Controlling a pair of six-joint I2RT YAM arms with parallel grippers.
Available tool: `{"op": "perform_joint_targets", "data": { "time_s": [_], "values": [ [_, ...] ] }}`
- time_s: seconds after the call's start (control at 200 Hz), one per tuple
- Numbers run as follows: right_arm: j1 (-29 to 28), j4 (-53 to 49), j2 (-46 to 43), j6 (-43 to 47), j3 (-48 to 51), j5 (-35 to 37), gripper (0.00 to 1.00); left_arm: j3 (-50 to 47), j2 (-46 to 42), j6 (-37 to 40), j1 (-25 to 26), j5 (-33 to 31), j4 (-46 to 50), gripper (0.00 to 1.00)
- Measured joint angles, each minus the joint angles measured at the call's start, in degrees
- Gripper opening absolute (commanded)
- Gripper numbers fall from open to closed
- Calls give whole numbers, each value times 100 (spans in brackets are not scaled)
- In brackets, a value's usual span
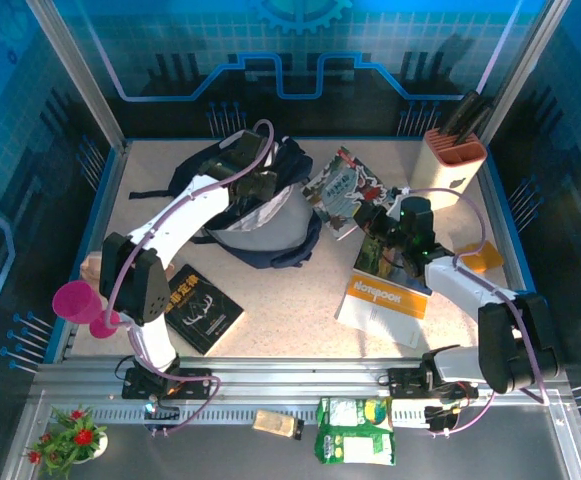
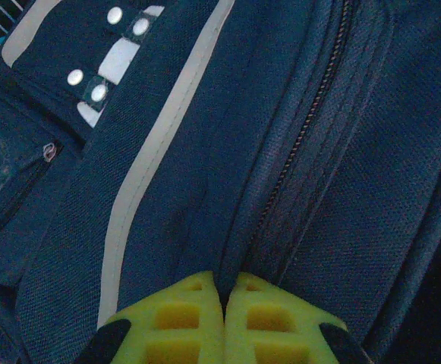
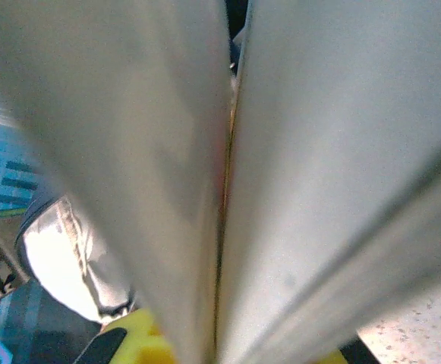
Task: Pack the student bag
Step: Place the book in the student bag.
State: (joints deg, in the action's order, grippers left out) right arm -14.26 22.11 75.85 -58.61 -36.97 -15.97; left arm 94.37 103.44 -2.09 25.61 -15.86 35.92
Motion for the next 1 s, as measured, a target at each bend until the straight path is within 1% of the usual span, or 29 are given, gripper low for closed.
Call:
{"op": "perform_joint_targets", "data": {
  "time_s": [0.08, 0.155, 0.325, 0.455, 0.57, 0.69, 1.001],
  "values": [
    [-199, 199, 37, -144, 0, -35, 7, 2, 0, -68, 0, 50, -76, 0],
    [-470, 474, 254, -302, -50, -90, 6, 11, 0, -109, 0, 101, -136, 0],
    [-1117, 881, 1362, -846, -575, -249, 5, 149, 0, -234, 0, 304, -173, 0],
    [-1421, 1305, 2173, -1276, -1060, -391, 5, 289, 2, -249, 0, 437, -160, 0],
    [-1510, 1541, 2656, -1550, -1478, -444, 5, 341, 0, -249, 0, 542, -133, 0],
    [-1508, 1541, 2887, -1646, -1823, -382, 5, 341, -2, -249, 0, 610, -90, 0],
    [-1541, 717, 3624, -1639, -3005, 15, 6, 341, -142, -262, -28, 807, -15, 0]
  ]
}}
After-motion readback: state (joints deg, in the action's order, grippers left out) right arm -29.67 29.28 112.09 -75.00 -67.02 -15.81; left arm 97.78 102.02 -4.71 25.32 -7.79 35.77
